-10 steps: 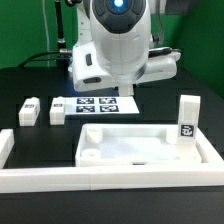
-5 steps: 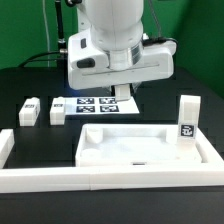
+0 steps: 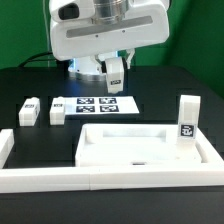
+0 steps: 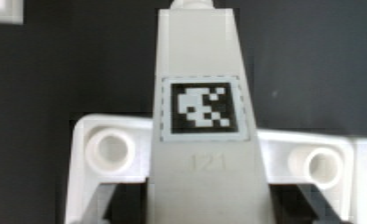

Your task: Assemble desk

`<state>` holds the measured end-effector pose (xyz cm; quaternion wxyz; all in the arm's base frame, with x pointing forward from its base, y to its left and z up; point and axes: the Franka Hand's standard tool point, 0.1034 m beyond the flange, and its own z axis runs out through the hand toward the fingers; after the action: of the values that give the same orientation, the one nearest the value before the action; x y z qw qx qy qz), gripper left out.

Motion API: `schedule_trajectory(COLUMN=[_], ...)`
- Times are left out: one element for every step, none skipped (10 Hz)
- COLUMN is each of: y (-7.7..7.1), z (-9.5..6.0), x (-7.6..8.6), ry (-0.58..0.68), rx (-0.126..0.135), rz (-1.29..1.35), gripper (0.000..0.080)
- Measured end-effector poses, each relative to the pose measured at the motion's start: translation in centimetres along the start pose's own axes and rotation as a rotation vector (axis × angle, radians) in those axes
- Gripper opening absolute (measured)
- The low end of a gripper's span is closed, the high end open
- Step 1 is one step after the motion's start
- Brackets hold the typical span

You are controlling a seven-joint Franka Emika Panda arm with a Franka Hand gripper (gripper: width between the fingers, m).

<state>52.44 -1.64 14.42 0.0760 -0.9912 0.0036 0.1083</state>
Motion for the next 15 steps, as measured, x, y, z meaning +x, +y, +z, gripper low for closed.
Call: schedule_trajectory(y=[0.1, 0.4, 0.6, 0.7, 0.6, 0.2, 0.3, 0.8, 1.2, 1.4, 2.0, 2.6, 3.0, 3.7, 4.6], z=[0.0, -0.2, -0.3, -1.8, -4.1, -5.6, -6.5, -6.3, -6.2, -6.1, -6.5, -6.4, -6.3, -7.1, -7.9], x=[-0.1, 0.4, 0.4, 1.3, 3.0, 3.8, 4.5, 4.6, 4.7, 4.6, 5.0, 4.9, 4.8, 5.5, 5.9], ry=[0.04, 0.118, 0.151, 0.187, 0.244, 0.277, 0.339, 0.398, 0.467, 0.505, 0.588, 0.66, 0.695, 0.731, 0.774], rx=[-0.007, -0.021, -0.025, -0.005, 0.032, 0.042, 0.044, 0.023, 0.0, -0.015, -0.046, -0.083, -0.105, -0.132, -0.162], rz=[0.002, 0.005, 0.01, 0.003, 0.013, 0.017, 0.032, 0.041, 0.046, 0.052, 0.053, 0.054, 0.051, 0.033, 0.025], gripper=[0.029, 0.029, 0.029, 0.029, 0.029, 0.029, 0.029, 0.029, 0.029, 0.029, 0.029, 0.029, 0.029, 0.029, 0.029])
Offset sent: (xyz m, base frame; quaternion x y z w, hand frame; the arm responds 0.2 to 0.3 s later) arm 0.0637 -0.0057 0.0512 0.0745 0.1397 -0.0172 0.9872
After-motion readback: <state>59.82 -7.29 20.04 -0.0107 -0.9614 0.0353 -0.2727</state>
